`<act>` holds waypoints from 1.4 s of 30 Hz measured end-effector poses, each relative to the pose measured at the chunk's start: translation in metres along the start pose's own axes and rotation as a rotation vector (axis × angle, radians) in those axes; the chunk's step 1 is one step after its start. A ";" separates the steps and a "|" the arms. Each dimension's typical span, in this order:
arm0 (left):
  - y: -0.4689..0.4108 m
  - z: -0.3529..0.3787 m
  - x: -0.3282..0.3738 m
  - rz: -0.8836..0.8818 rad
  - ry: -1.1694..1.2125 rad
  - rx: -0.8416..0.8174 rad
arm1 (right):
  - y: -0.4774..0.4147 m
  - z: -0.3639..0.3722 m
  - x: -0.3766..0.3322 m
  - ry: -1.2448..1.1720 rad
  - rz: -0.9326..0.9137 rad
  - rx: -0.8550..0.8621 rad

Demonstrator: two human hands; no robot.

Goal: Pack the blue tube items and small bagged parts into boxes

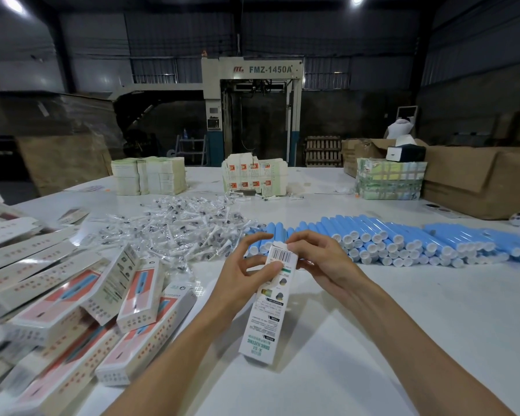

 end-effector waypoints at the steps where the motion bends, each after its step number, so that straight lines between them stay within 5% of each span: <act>1: 0.000 0.000 0.000 0.002 -0.006 -0.001 | 0.000 -0.001 0.000 0.000 0.008 0.004; 15: -0.001 -0.001 -0.009 -0.009 -0.084 -0.025 | 0.002 -0.008 0.001 0.136 0.056 -0.041; 25: -0.006 -0.016 -0.004 0.052 0.055 0.153 | 0.012 0.021 0.008 0.142 -0.230 0.080; 42: -0.006 -0.013 -0.006 0.054 0.054 0.094 | 0.018 0.016 0.003 0.265 -0.341 0.044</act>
Point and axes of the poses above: each hand's wrist, its own y-axis away from the middle knuckle, its own z-axis out of the palm, x = y × z, the point moved 3 cm from there along -y, towards the middle knuckle
